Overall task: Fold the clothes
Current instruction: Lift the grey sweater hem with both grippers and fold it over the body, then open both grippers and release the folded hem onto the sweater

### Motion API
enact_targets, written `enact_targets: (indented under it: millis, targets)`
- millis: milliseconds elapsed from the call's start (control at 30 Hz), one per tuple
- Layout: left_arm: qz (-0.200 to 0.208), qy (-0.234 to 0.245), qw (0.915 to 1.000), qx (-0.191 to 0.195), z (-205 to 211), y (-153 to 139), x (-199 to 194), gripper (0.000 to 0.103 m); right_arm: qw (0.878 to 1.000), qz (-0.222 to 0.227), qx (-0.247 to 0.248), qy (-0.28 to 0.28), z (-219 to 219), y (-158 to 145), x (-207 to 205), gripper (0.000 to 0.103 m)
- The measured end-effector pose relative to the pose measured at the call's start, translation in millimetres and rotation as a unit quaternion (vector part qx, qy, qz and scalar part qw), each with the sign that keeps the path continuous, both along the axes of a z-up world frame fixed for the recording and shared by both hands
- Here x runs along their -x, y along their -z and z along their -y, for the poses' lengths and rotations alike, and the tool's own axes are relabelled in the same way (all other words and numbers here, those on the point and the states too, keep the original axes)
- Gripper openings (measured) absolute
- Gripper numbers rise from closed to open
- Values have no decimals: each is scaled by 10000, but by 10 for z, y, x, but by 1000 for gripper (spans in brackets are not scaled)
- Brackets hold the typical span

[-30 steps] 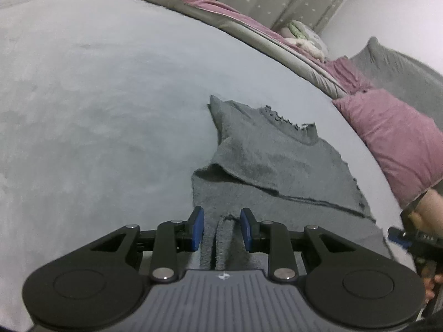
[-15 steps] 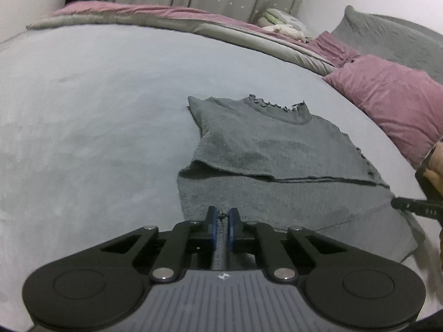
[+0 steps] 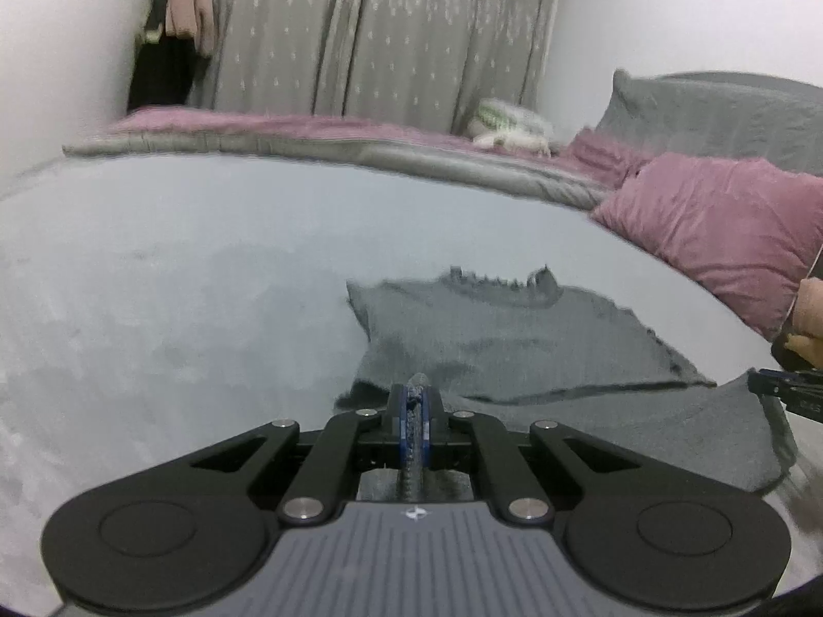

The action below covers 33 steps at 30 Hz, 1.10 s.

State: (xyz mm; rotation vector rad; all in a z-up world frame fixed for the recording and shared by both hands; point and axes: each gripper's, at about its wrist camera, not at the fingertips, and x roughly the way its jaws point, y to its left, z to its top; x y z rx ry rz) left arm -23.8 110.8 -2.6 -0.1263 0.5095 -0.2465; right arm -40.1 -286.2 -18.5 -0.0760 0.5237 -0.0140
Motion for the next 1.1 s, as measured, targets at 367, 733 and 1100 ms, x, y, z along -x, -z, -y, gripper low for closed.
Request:
enact_targets:
  millis: [367, 733, 1100]
  targets:
    - [-532, -454, 9969, -367, 79, 284, -343, 6, 9991, -404, 104, 83, -40, 266, -322, 14]
    - [-236, -418, 9979, -423, 269, 165, -276, 32, 9999, -119, 14, -9, -142, 115, -247, 37]
    - [-175, 731, 9943, -752, 777, 235, -210, 34, 9931, -492, -323, -1018, -812, 195, -287, 41]
